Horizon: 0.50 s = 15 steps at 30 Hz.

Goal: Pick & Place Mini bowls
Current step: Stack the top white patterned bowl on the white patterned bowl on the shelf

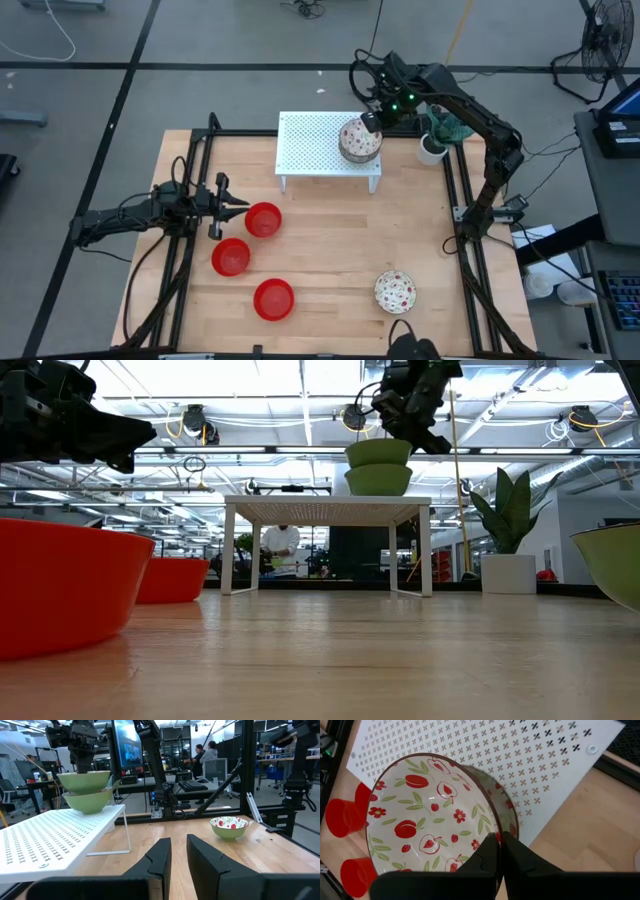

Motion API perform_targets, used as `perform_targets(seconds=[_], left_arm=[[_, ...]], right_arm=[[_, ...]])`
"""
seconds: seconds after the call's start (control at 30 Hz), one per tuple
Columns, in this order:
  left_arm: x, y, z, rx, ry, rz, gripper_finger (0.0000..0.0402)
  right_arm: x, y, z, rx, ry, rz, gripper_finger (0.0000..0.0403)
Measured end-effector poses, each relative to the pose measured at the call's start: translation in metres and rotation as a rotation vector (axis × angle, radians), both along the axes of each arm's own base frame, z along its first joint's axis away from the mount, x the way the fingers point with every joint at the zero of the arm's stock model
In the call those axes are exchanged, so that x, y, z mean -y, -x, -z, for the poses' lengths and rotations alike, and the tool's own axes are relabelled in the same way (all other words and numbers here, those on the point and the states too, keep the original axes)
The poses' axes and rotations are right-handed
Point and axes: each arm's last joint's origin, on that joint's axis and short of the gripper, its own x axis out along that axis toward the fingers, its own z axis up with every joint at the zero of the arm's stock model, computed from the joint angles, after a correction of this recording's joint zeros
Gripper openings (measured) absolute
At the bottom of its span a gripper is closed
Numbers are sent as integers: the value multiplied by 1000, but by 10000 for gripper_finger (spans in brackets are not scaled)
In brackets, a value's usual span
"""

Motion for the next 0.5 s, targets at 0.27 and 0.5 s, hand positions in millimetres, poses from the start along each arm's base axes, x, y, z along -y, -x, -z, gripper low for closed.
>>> perform_targets(seconds=[0.27, 0.5], left_arm=[[0, 0, 0, -1, 0, 0, 65], [0, 0, 0, 0, 0, 0, 65]], right_arm=[[-2, -2, 0, 2, -12, 13, 0], [-3, -3, 0, -11, 4, 18, 0]])
